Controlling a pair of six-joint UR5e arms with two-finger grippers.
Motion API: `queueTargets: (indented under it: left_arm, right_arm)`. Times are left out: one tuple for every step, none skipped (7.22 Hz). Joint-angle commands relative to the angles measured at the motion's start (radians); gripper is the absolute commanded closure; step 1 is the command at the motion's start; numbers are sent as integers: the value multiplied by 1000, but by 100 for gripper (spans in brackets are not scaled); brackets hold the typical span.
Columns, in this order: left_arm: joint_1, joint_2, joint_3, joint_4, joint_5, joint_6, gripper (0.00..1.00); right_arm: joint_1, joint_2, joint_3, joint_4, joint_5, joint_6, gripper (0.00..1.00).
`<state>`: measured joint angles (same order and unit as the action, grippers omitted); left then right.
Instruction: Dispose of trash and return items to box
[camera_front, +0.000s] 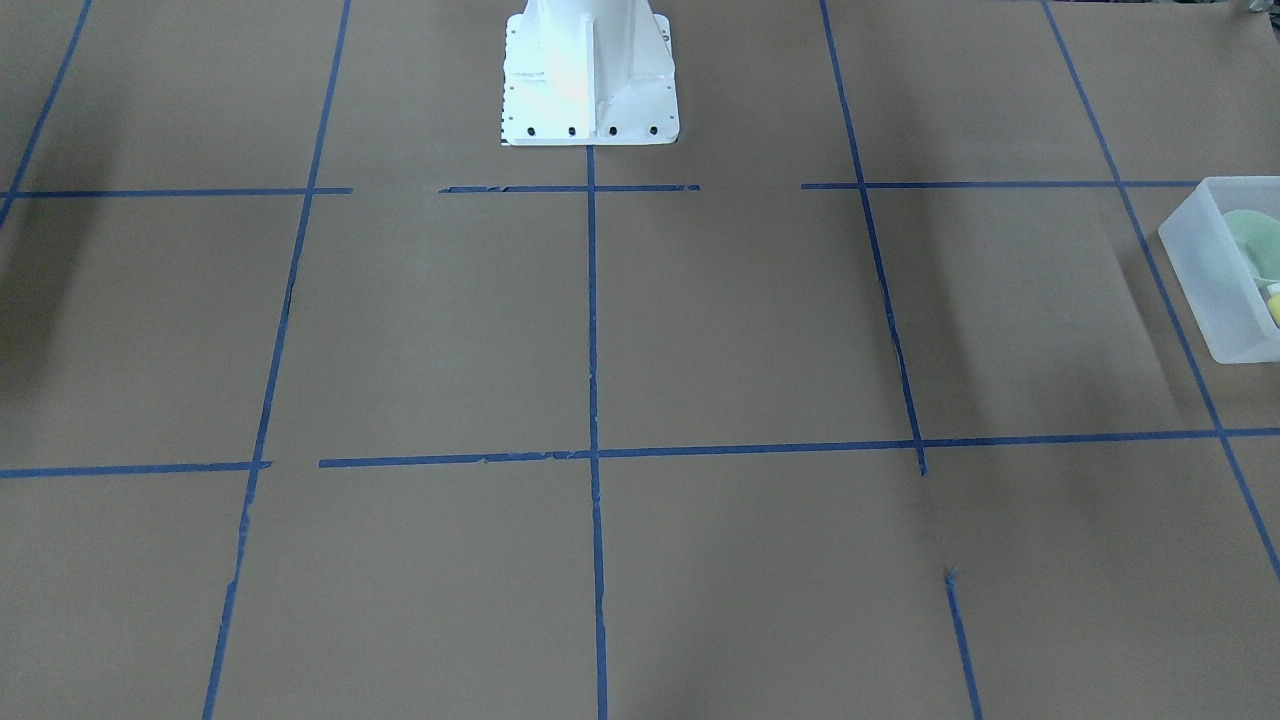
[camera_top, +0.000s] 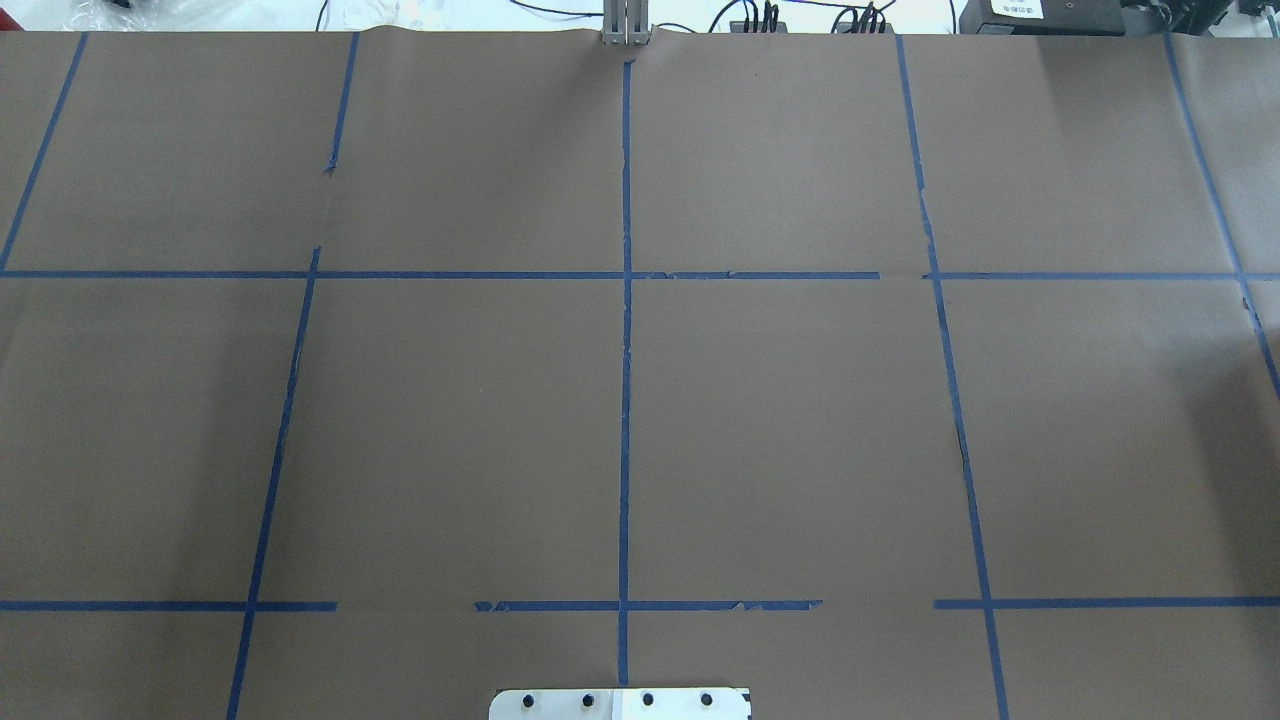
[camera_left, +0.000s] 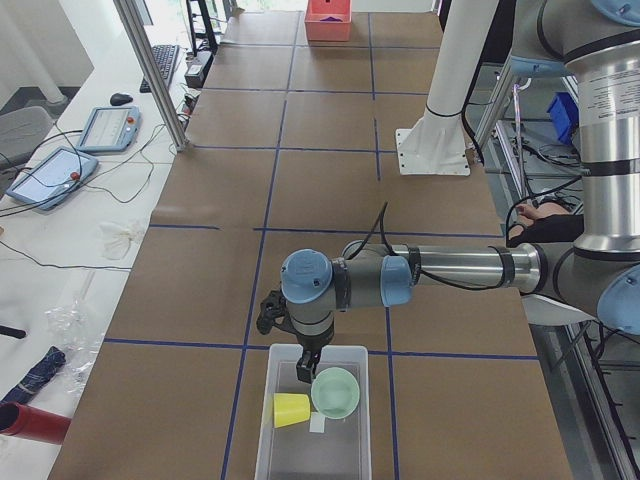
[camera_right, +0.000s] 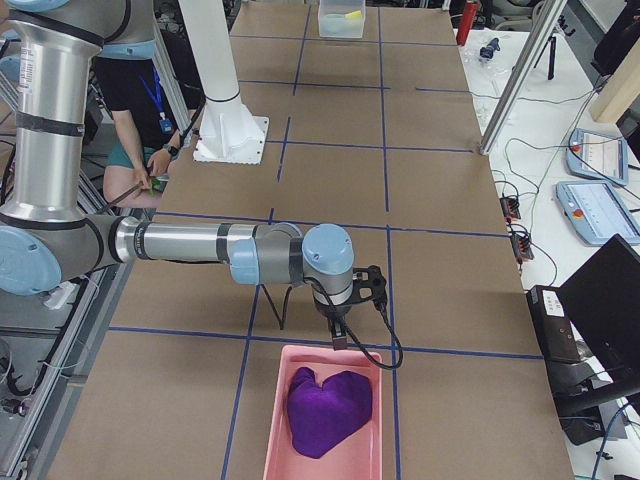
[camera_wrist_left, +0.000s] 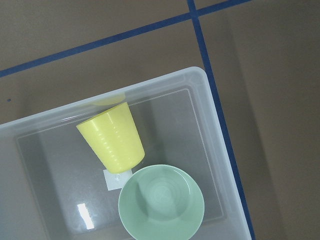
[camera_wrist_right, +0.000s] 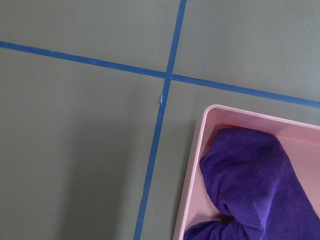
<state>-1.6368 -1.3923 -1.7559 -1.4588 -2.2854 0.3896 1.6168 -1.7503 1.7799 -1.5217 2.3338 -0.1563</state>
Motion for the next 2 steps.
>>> queueTargets:
  left_arm:
    - [-2, 3, -1, 0, 0, 0, 0]
    - [-2, 3, -2, 0, 0, 0, 0]
  right_arm:
    - [0, -2, 1, 0, 2, 1, 0]
    - [0, 0, 1, -2, 4, 1, 0]
